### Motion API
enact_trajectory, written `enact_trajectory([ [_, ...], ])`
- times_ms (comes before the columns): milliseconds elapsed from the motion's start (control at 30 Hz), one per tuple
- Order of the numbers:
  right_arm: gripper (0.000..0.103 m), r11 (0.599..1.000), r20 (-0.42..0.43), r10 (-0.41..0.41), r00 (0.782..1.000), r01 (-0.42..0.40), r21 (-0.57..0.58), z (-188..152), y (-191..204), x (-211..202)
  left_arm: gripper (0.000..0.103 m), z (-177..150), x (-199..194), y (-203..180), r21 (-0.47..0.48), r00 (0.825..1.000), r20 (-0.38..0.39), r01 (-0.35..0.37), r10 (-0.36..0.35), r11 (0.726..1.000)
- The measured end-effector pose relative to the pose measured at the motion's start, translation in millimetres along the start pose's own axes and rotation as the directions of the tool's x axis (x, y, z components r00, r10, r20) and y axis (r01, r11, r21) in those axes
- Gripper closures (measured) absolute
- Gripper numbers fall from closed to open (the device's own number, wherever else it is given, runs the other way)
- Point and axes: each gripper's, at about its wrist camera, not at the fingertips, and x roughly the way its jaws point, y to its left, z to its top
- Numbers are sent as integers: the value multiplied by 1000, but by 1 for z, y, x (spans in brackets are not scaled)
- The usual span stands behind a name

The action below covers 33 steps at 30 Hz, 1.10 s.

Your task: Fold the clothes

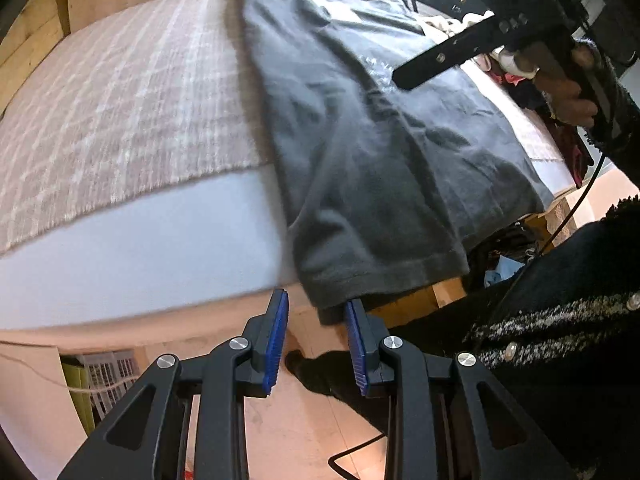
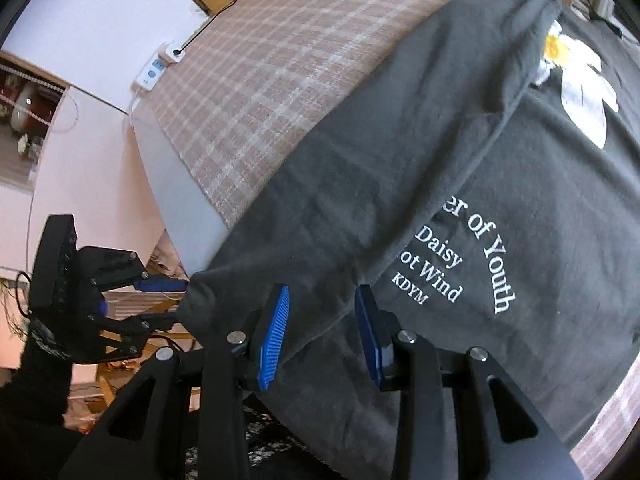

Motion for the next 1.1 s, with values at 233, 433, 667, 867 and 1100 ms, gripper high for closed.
enact_trajectory([
  [233, 69, 998, -22, -39, 999, 38, -41, -1, 1, 10, 99, 3, -6, -3, 18, 998, 53, 14, -15, 1000],
  [433, 69, 998, -61, -50, 997, 49, -27, -8, -6, 23, 99, -6, -15, -17, 28, 998, 55, 28, -30, 999],
  [667, 69, 991, -67, -91, 994, 84, -105, -11, 8, 17, 98, -21, 5, -20, 60, 998, -61, -19, 23, 998],
  [867, 69, 997, -75, -77, 994, 74, -36, -18, 6, 16, 97, -18, -16, -31, 112, 998, -32, -53, 57, 992],
  [1100, 86, 998, -66, -50, 997, 48, -36, -23, 11, 25, 93, 6, -6, -37, 158, 999, 4, -54, 54, 986],
])
